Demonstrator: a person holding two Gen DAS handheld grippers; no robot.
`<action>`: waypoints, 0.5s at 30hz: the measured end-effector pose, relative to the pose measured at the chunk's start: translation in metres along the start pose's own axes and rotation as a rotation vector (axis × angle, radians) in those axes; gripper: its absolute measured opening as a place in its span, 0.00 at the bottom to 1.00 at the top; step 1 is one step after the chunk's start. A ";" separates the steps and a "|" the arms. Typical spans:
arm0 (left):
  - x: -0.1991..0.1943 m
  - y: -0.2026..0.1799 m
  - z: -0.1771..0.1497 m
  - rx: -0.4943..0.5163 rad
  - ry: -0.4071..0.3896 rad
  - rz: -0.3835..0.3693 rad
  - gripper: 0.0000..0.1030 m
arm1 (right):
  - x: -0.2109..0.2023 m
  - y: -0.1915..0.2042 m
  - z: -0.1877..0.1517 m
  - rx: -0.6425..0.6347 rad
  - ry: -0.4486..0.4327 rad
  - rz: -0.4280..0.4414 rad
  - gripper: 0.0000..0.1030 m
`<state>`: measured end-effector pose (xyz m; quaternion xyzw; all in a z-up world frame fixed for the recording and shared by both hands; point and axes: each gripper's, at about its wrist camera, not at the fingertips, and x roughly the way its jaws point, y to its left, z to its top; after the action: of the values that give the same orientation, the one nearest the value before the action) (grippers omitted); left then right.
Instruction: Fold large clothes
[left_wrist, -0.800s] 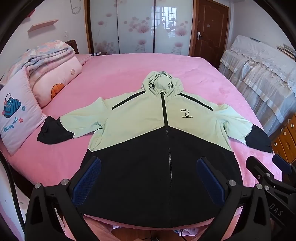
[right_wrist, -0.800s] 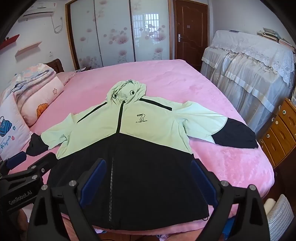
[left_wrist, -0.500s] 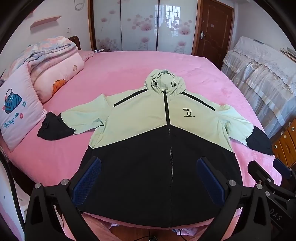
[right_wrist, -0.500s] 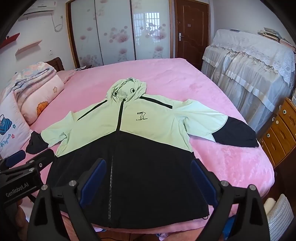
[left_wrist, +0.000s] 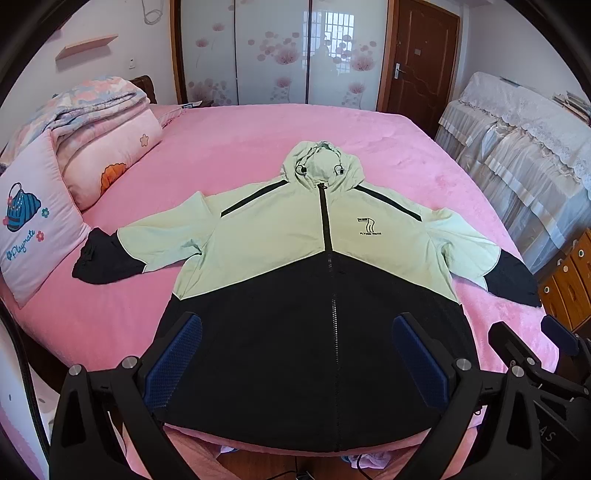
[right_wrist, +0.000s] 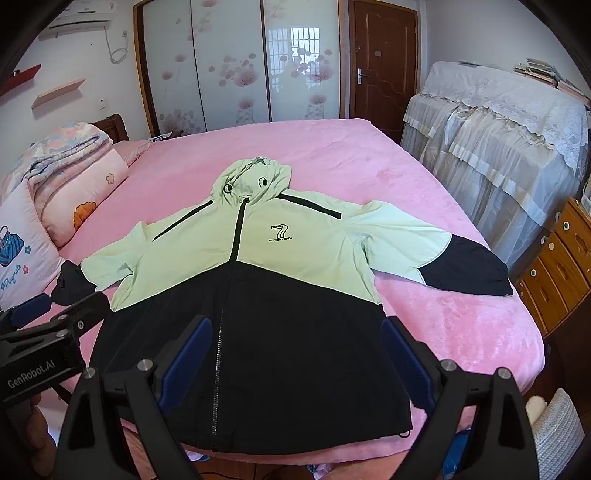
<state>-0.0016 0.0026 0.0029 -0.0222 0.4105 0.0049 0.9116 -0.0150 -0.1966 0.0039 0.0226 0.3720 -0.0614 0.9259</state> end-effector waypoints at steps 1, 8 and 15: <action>-0.001 0.000 0.000 0.000 0.000 -0.001 0.99 | 0.000 0.000 0.001 0.000 0.001 0.000 0.91; -0.004 -0.004 0.002 -0.005 0.001 -0.004 0.99 | -0.001 -0.001 0.001 0.004 -0.001 0.005 0.91; -0.010 -0.012 0.002 0.002 -0.041 0.004 0.99 | -0.006 -0.010 -0.001 0.008 -0.009 0.009 0.91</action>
<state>-0.0064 -0.0089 0.0127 -0.0201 0.3918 0.0067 0.9198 -0.0211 -0.2058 0.0074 0.0280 0.3675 -0.0588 0.9278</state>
